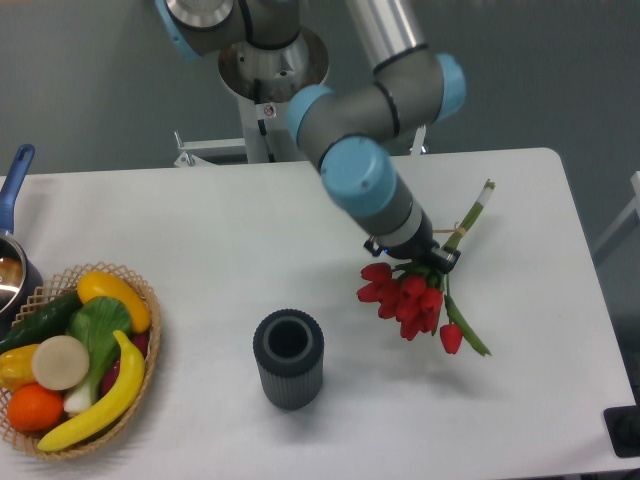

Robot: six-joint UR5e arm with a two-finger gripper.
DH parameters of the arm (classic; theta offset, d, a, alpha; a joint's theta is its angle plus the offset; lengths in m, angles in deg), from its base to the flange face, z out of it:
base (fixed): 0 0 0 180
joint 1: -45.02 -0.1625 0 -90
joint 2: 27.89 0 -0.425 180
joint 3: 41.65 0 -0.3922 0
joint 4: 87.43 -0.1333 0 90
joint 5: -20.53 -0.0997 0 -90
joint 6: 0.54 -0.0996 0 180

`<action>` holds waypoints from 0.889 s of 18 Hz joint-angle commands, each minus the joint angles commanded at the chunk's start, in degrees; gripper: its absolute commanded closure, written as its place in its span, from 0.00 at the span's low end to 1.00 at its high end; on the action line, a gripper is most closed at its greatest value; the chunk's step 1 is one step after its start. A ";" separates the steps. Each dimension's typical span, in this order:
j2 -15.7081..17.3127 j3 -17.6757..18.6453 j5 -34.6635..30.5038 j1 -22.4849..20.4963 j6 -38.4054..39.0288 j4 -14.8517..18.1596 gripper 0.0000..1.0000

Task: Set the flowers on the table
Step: 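Swing the held tulips over the table and lower them onto it, then open the gripper to release the tulip stems on the table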

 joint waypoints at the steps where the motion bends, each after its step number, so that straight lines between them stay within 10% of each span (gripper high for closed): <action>1: -0.09 0.00 0.09 0.00 -0.09 0.00 0.60; 9: -2.20 0.09 2.81 0.00 -0.09 0.53 0.54; 11: -2.29 0.00 3.16 -0.08 -0.18 0.62 0.40; 13: -1.94 -0.09 3.51 -0.26 -0.18 0.53 0.00; 16: -1.06 0.00 5.00 -0.61 -0.18 0.79 0.00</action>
